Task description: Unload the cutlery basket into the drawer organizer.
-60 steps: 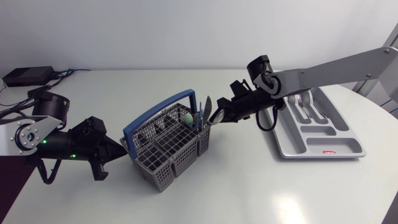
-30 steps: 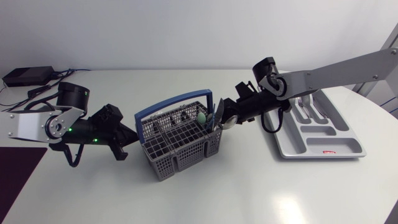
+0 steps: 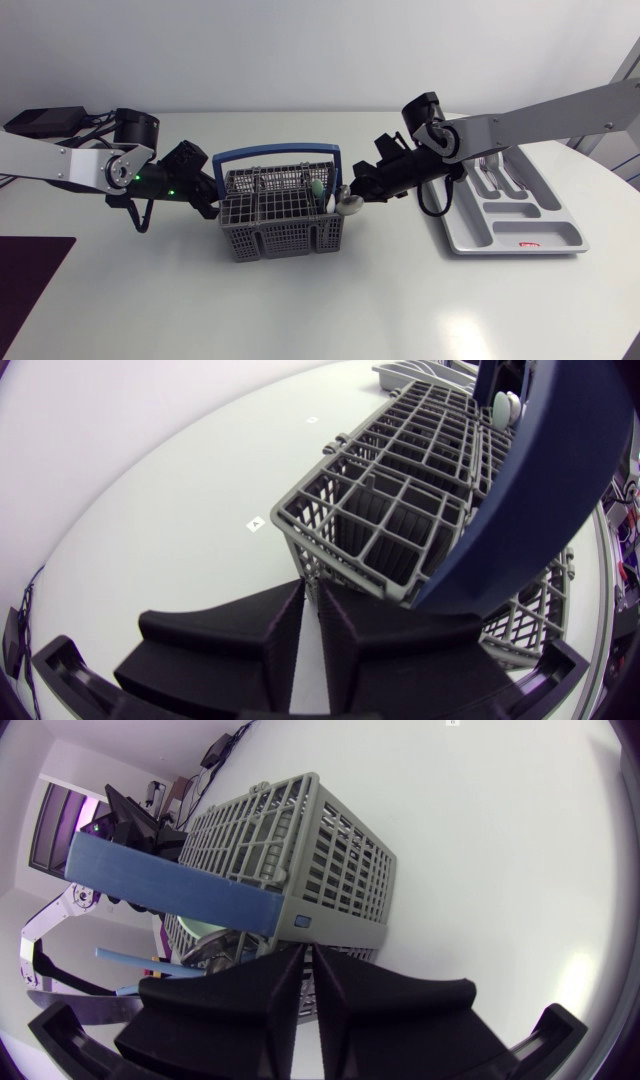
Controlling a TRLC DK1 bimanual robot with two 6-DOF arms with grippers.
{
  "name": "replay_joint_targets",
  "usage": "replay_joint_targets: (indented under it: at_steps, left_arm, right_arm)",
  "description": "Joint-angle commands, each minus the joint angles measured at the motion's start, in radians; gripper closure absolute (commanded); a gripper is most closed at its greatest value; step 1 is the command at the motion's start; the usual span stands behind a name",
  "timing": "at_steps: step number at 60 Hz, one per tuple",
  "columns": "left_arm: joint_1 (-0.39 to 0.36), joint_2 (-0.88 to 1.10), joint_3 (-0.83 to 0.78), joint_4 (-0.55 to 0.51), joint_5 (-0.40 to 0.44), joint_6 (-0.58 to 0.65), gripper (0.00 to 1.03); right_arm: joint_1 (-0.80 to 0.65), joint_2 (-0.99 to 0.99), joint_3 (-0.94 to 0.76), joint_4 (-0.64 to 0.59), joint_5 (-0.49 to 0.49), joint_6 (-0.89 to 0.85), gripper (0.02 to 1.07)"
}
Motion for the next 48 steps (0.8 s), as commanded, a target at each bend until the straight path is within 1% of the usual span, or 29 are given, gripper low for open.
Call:
replay_joint_targets:
  at_steps: [1, 7, 9, 13, 17, 20, 23, 34, 40, 48]
  left_arm:
    - [0.009, 0.014, 0.037, 0.018, 0.02, -0.034, 0.9]
    - [0.034, -0.027, 0.013, 0.017, 0.02, -0.036, 0.9]
    - [0.048, -0.052, -0.001, 0.017, 0.02, -0.036, 0.9]
    - [0.074, -0.107, -0.03, 0.014, 0.025, -0.037, 0.88]
    - [0.105, -0.192, -0.073, 0.0, 0.051, -0.037, 0.88]
    - [0.117, -0.242, -0.096, -0.013, 0.074, -0.037, 0.88]
    - [0.126, -0.297, -0.118, -0.039, 0.094, -0.034, 0.88]
    - [0.131, -0.475, -0.193, -0.117, 0.143, -0.028, 0.88]
    - [0.109, -0.544, -0.225, -0.154, 0.149, -0.028, 0.88]
    - [0.06, -0.612, -0.253, -0.214, 0.149, -0.042, 0.88]
  right_arm:
    - [0.01, 0.005, 0.022, 0.015, 0.022, 0.023, 0.92]
    - [0.003, -0.074, -0.041, 0.041, 0.112, -0.019, 0.9]
    - [0.004, -0.111, -0.076, 0.057, 0.145, -0.033, 0.88]
    - [0.01, -0.199, -0.144, 0.094, 0.224, -0.063, 0.76]
    - [0.021, -0.301, -0.206, 0.11, 0.309, -0.097, 0.67]
    - [0.024, -0.369, -0.237, 0.11, 0.346, -0.114, 0.58]
    - [0.035, -0.43, -0.259, 0.109, 0.379, -0.122, 0.52]
    - [0.092, -0.602, -0.265, 0.02, 0.473, -0.148, 0.47]
    - [0.124, -0.651, -0.24, -0.04, 0.496, -0.154, 0.47]
    - [0.221, -0.699, -0.211, -0.103, 0.612, -0.152, 0.47]
